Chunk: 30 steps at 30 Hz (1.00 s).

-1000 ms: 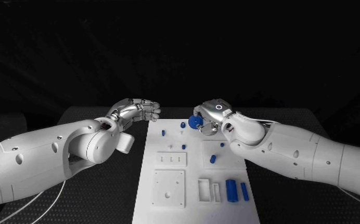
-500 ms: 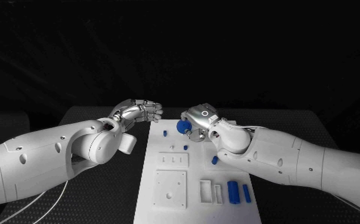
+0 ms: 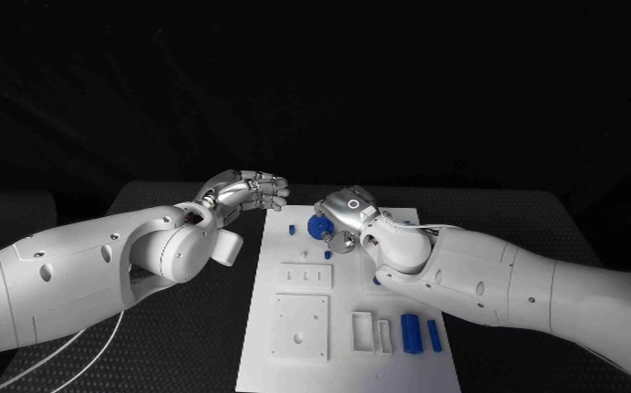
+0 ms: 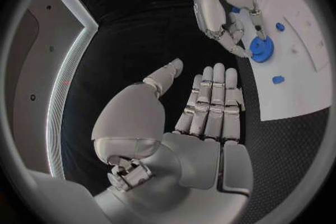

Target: Assemble the parts on the task board

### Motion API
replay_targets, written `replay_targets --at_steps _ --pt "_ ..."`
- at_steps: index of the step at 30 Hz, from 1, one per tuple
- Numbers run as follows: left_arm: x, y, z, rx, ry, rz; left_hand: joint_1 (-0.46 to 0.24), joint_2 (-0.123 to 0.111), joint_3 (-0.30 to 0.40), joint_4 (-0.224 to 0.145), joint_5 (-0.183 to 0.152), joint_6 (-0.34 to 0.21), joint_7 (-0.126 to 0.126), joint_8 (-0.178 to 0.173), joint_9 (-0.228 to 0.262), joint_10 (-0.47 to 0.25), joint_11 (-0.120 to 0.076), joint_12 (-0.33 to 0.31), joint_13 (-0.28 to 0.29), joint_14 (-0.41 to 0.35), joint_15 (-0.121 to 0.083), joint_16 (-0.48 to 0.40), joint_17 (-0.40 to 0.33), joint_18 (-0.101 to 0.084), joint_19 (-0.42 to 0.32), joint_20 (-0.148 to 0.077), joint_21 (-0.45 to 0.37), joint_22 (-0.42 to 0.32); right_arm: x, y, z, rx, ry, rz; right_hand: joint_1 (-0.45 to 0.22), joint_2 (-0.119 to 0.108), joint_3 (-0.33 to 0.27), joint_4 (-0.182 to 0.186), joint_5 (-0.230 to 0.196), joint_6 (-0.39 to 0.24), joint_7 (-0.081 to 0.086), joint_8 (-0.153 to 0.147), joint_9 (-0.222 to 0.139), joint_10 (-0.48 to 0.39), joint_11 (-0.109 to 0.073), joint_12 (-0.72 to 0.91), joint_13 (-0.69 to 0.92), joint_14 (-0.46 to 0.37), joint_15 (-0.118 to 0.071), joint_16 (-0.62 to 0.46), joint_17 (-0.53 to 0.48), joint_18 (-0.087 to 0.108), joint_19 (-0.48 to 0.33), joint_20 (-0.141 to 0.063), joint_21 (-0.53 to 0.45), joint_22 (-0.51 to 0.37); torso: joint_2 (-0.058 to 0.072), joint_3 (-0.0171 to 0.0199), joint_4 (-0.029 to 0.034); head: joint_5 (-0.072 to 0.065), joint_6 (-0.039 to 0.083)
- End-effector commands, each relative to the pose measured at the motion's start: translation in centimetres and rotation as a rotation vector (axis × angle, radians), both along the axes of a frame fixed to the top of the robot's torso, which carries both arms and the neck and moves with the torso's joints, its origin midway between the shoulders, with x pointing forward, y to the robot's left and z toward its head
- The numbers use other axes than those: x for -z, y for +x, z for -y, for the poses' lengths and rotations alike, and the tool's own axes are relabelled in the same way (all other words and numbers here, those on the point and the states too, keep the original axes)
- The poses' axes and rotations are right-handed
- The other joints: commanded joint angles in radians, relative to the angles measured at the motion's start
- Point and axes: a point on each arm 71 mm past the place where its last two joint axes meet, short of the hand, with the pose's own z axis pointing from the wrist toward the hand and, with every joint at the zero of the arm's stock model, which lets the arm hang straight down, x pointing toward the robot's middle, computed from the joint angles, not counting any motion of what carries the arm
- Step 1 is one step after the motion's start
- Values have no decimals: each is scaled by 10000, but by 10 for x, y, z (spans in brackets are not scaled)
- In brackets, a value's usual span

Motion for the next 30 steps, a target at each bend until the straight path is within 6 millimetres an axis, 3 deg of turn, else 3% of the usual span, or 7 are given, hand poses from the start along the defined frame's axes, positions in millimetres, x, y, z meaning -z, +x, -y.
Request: replay_targets --at_steps 1,22,30 --pt "-2 -1 3 177 -55 112 -48 36 5 -39 50 12 33 -66 7 3 39 -51 -12 12 77 -63 14 166 -49 -7 65 234 3 1 0 52 -238 26 64 -53 16 60 -17 1011 156 27 21 81 -22 -40 -10 19 -41 -37 8 425 63 16 60 158 -2 16 -14 12 -8" --pt "-2 -1 4 182 -54 112 -56 36 6 -43 50 11 34 -70 8 9 41 -61 -13 15 77 -73 24 167 -52 -6 73 233 8 5 2 233 -428 -367 37 -129 4 67 -17 943 177 -13 22 61 -3 -77 -23 12 -29 -65 -5 425 38 32 56 156 -10 36 -40 50 -10" --pt "-2 -1 4 171 -50 112 -63 36 6 -42 49 10 35 -72 9 10 43 -66 -13 16 78 -78 29 167 -54 -5 76 233 9 6 2 272 -306 -525 18 -366 -121 -89 -19 50 443 -532 -199 -76 251 -160 -28 3 183 -179 -49 425 -66 60 -1 134 -10 42 -39 59 -21"
